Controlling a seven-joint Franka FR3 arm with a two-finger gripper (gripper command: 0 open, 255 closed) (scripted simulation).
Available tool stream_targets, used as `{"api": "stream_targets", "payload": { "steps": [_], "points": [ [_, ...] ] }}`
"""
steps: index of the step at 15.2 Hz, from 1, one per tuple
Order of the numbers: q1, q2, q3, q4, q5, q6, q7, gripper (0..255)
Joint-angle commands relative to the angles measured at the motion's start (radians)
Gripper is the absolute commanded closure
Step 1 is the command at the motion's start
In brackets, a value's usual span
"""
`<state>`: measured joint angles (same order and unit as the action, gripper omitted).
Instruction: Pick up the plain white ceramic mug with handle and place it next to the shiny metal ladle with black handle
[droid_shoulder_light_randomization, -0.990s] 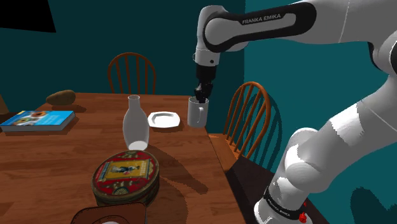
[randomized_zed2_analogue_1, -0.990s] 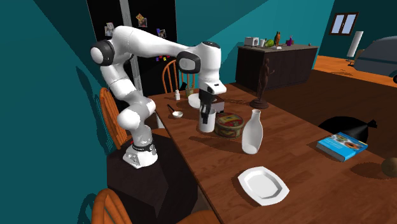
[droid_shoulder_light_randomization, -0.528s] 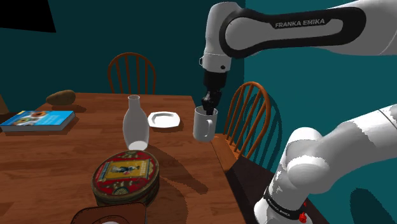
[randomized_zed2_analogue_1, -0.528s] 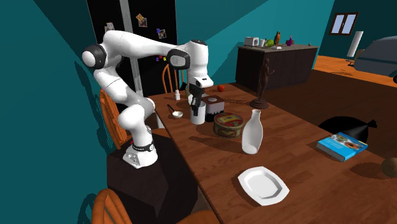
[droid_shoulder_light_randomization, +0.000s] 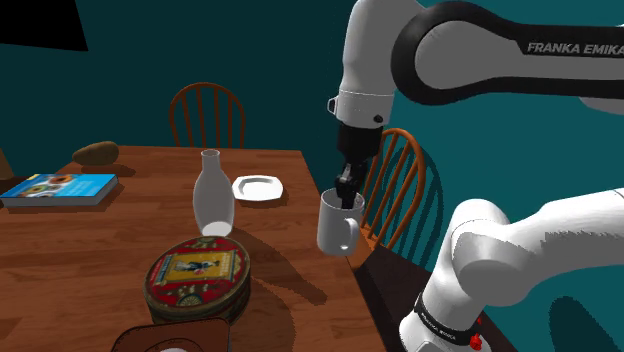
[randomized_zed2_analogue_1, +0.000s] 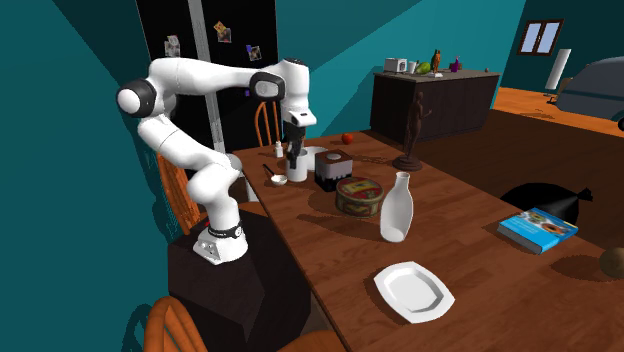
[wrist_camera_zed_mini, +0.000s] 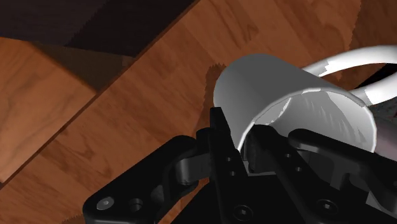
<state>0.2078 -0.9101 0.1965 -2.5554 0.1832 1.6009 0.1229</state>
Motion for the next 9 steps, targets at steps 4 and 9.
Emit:
{"api": "stream_targets", "payload": {
  "steps": [4, 9],
  "points": [
    [0.062, -0.139, 0.096, -0.055, 0.105, -0.062, 0.104, 255],
    [0.122, -0.224, 0.202, -0.055, 0.217, -0.126, 0.218, 255]
  ]
}}
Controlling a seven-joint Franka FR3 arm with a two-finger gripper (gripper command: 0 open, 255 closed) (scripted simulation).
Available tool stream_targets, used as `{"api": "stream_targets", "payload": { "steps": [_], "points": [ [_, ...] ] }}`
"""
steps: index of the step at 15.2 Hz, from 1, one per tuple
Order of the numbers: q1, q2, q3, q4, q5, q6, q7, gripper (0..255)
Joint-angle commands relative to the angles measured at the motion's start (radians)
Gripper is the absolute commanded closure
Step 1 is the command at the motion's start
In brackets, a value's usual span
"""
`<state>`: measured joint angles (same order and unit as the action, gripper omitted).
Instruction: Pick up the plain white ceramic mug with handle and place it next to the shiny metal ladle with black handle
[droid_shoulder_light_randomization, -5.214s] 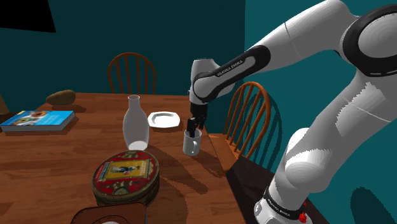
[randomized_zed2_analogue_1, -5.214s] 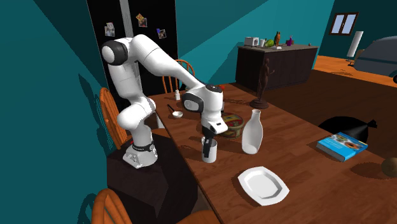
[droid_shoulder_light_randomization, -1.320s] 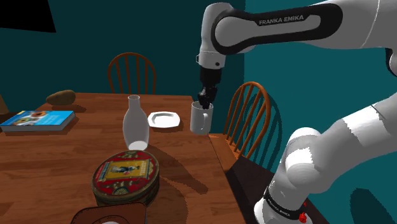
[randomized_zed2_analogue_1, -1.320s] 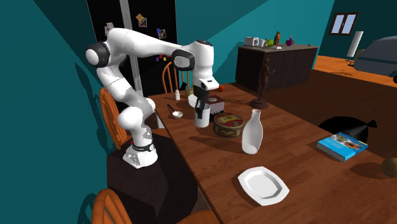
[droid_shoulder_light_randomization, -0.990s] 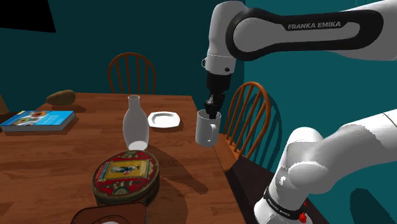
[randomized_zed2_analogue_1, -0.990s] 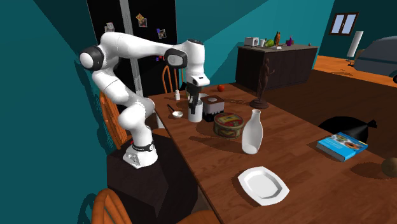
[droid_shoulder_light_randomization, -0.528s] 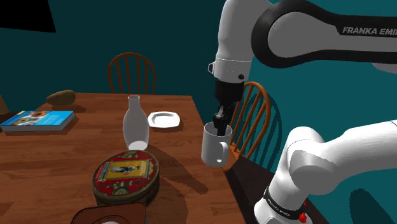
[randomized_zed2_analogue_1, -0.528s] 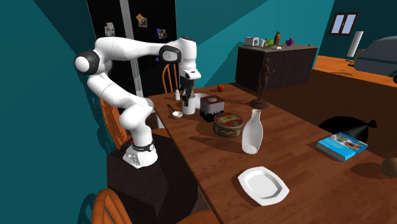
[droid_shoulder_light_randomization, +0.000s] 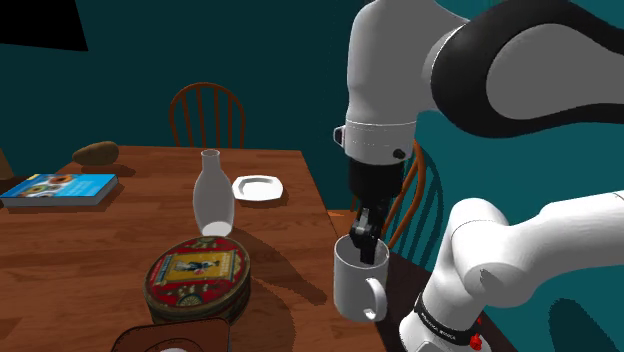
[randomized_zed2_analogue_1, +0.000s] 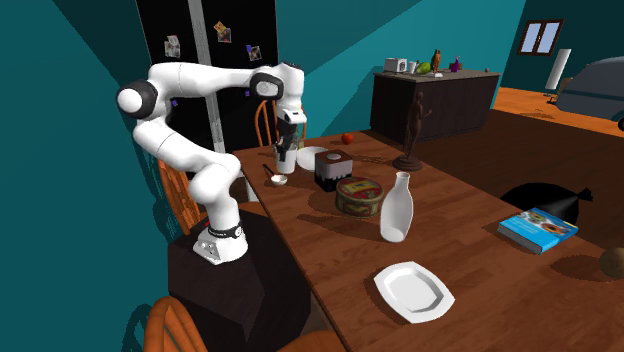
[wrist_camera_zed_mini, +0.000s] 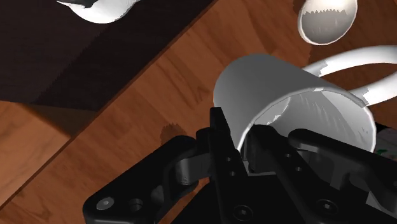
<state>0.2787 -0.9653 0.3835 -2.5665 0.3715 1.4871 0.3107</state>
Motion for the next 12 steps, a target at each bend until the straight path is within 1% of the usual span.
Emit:
{"api": "stream_targets", "payload": {
  "steps": [1, 5, 9, 12],
  "points": [
    [0.067, -0.180, 0.035, -0.041, 0.049, -0.022, 0.058, 255],
    [0.113, -0.216, 0.122, -0.015, 0.140, -0.058, 0.159, 255],
    [0.157, -0.226, 0.207, 0.028, 0.225, -0.076, 0.267, 255],
    [0.176, -0.223, 0.274, 0.072, 0.289, -0.086, 0.343, 255]
  ]
}}
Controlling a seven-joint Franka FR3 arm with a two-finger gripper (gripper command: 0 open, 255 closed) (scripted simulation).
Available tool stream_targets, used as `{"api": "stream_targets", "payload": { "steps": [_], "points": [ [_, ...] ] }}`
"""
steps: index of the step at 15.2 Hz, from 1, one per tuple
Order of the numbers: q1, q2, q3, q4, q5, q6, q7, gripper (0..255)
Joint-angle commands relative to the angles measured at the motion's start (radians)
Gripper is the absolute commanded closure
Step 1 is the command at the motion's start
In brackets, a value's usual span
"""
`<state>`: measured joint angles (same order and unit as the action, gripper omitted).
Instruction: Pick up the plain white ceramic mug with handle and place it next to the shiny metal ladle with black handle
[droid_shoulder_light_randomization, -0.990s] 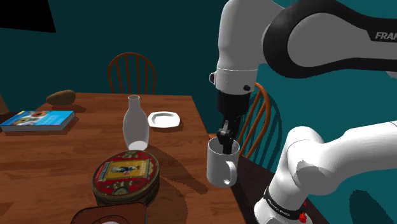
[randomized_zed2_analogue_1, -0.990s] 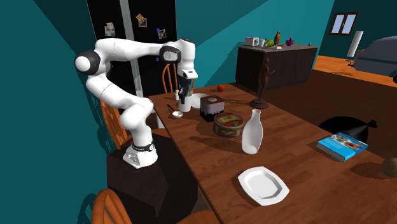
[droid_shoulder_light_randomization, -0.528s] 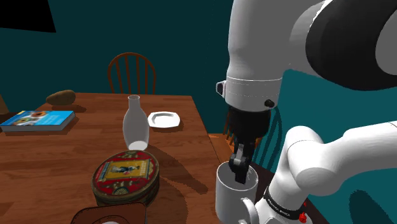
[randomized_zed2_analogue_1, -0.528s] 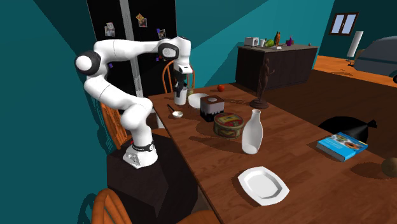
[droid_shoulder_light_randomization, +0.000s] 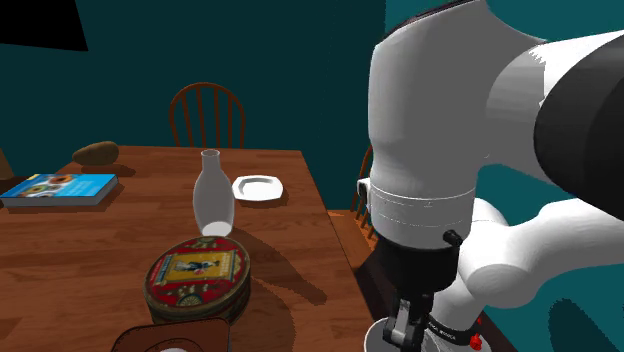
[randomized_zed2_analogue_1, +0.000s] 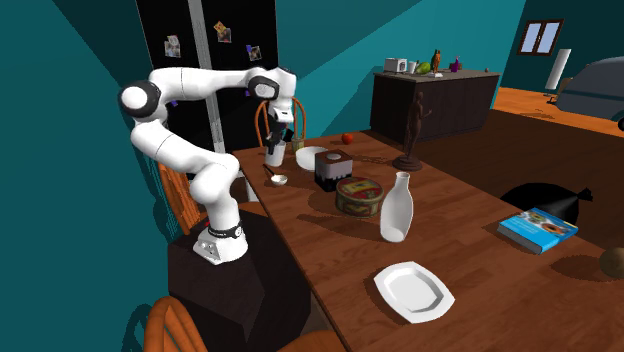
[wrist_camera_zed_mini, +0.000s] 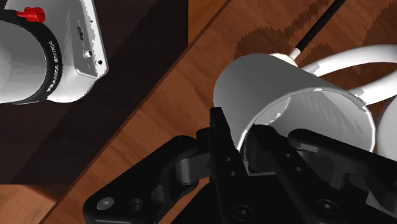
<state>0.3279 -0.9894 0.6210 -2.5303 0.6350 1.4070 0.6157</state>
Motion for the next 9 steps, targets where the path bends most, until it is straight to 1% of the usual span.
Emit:
{"api": "stream_targets", "payload": {
  "steps": [1, 4, 9],
  "points": [
    [0.129, -0.197, 0.059, 0.053, 0.046, -0.009, 0.063, 255],
    [0.129, -0.190, 0.127, 0.110, 0.108, -0.016, 0.132, 255],
    [0.111, -0.162, 0.238, 0.223, 0.197, -0.019, 0.249, 255]
  ]
}}
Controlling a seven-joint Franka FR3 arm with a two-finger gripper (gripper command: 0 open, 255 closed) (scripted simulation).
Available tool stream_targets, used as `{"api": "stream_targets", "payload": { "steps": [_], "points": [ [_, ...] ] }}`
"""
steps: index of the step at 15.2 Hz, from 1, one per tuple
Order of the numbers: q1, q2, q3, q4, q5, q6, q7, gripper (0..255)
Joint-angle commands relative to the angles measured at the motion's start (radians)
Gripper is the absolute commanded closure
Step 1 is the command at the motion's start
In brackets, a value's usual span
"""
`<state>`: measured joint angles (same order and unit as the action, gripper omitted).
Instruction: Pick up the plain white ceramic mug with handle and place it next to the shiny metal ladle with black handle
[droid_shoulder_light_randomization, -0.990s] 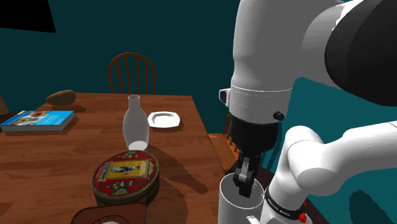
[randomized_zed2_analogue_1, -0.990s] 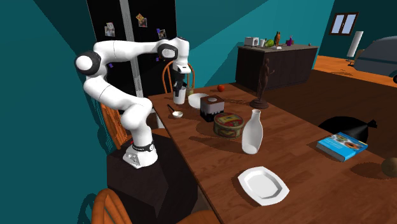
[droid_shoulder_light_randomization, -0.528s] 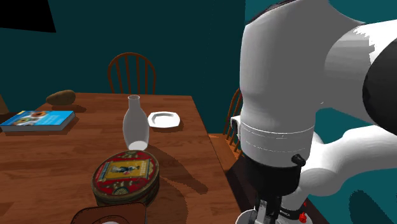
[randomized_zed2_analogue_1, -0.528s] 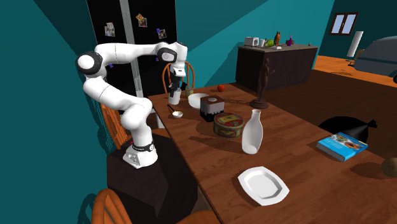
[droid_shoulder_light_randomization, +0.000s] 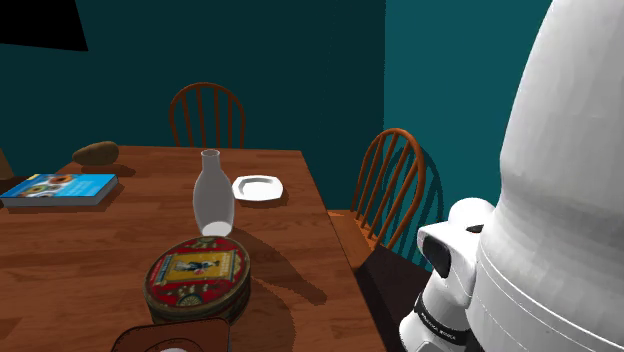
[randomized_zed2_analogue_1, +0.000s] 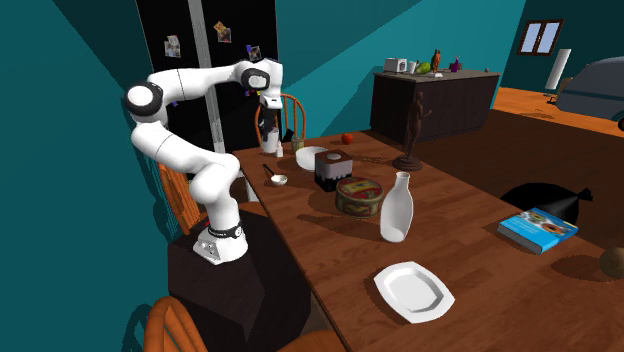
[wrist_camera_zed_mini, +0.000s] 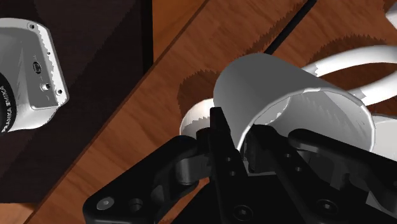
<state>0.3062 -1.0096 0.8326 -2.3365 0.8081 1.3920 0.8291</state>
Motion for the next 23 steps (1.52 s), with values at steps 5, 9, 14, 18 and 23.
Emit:
{"api": "stream_targets", "payload": {
  "steps": [5, 9, 14, 18, 23],
  "points": [
    [0.091, -0.103, 0.138, 0.166, 0.096, 0.002, 0.150, 255],
    [0.039, -0.067, 0.229, 0.293, 0.141, 0.011, 0.243, 255],
    [-0.024, -0.045, 0.332, 0.405, 0.188, 0.034, 0.325, 255],
    [-0.011, -0.058, 0.359, 0.362, 0.206, 0.073, 0.316, 255],
    [0.003, -0.069, 0.397, 0.311, 0.229, 0.123, 0.306, 255]
  ]
}}
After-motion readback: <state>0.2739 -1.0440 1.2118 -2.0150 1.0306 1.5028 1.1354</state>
